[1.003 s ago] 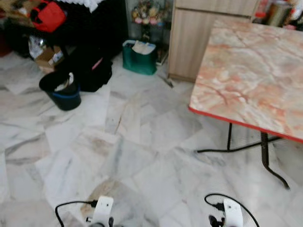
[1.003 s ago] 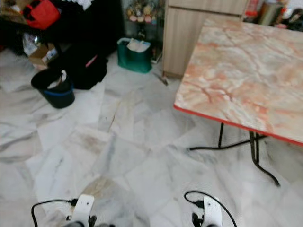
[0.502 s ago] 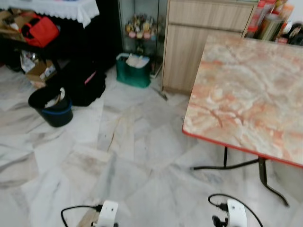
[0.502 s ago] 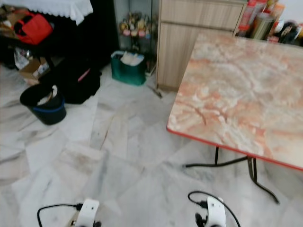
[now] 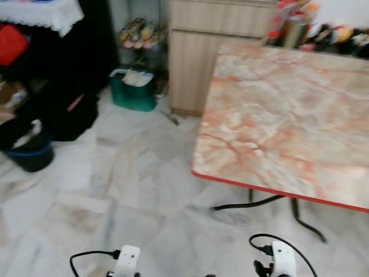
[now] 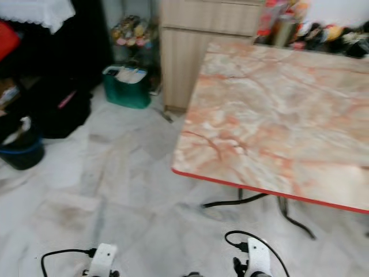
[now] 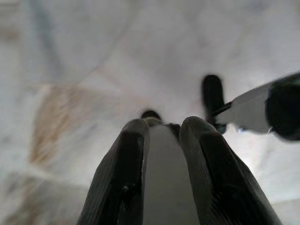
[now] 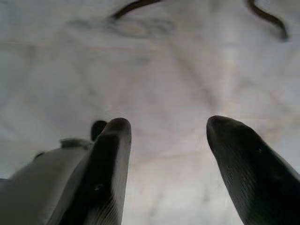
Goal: Setting the table
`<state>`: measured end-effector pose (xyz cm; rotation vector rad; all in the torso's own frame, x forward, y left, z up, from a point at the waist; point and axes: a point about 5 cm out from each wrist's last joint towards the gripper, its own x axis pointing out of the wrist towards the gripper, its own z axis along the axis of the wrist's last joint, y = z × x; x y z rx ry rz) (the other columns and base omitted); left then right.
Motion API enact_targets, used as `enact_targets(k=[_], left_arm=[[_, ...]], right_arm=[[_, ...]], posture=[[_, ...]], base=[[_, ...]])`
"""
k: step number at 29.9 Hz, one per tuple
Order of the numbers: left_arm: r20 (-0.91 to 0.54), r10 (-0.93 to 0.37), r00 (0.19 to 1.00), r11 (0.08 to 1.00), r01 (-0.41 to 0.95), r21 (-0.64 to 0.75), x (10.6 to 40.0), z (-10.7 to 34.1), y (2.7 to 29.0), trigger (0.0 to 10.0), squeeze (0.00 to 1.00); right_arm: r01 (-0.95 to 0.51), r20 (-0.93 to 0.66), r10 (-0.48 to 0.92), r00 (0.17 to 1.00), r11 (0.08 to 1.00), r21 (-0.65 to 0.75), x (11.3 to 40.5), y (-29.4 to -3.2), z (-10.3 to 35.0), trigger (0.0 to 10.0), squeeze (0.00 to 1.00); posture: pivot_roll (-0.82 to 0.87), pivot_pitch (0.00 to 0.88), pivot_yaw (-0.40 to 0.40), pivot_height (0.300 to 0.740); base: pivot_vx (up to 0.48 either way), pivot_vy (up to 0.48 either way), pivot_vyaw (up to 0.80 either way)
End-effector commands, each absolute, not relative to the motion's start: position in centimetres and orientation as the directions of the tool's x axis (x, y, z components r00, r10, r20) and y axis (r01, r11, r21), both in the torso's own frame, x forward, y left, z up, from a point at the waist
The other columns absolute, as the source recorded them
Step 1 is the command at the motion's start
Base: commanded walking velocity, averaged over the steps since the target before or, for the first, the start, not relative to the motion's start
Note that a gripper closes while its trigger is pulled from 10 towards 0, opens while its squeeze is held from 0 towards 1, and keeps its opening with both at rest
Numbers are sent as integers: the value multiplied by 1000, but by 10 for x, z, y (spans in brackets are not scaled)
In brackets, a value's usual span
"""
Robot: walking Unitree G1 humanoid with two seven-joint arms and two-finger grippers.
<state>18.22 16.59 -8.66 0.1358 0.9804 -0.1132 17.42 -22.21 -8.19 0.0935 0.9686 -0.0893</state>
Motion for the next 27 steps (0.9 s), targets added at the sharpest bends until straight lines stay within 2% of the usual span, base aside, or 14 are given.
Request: enact_targets(k=[1,27], left_arm=[[-857,-24,515,985,157,67,170,-92,169,10000,0],[-866,-13,500,981,173,86,165,-95,171,10000,0]], right_arm=[[129,-836,-29,548,990,50,168,-219,-85,10000,0],[128,-831,-27,555,990,53,171,-217,-85,10000,0]], posture=[[-42,137,-62,740],[-52,161,-49,740]], base=[[0,-469,0],[0,-443,0]])
